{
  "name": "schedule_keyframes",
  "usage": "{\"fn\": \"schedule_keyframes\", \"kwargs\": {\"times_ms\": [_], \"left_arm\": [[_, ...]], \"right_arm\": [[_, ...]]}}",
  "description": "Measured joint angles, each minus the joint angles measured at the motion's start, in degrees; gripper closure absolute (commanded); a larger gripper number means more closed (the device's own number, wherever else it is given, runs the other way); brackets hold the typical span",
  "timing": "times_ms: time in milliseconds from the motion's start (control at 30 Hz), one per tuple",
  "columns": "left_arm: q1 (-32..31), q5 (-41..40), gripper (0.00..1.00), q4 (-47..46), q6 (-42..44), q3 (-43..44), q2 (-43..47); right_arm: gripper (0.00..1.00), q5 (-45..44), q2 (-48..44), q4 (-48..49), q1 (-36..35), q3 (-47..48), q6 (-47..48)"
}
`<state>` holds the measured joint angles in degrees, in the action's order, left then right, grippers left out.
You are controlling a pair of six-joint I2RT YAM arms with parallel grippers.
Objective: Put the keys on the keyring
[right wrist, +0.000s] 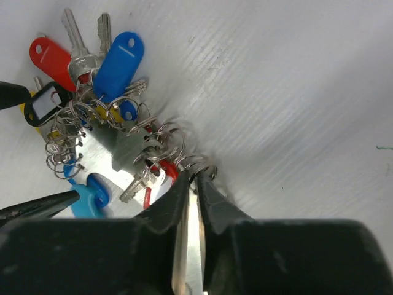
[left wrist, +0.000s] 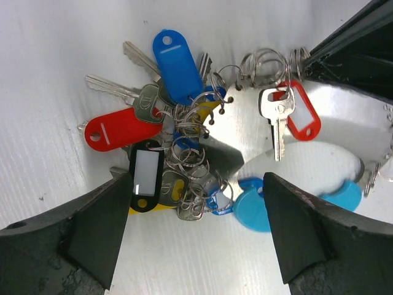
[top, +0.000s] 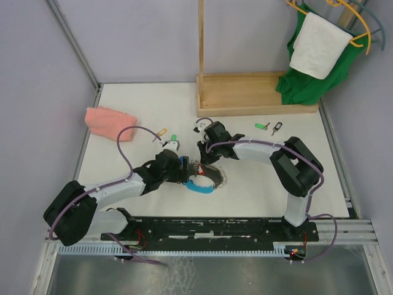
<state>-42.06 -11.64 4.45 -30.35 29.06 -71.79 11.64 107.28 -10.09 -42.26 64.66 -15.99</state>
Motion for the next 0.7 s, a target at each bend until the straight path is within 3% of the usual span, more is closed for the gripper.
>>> {"fn": "schedule_keyframes", "kwargs": {"times_ms": [67, 700], "left_arm": [[0.02, 0.28, 0.07, -0.17, -0.04, -0.26, 0.90], [3.96, 4.35, 0.07, -2.56, -1.86, -2.78, 9.62]], "right_arm": [[0.99, 0.07, -1.01, -0.46, 0.00, -0.02, 0.96], [0.99, -0.35, -12.37, -5.05, 0.00, -2.38, 9.75]]}}
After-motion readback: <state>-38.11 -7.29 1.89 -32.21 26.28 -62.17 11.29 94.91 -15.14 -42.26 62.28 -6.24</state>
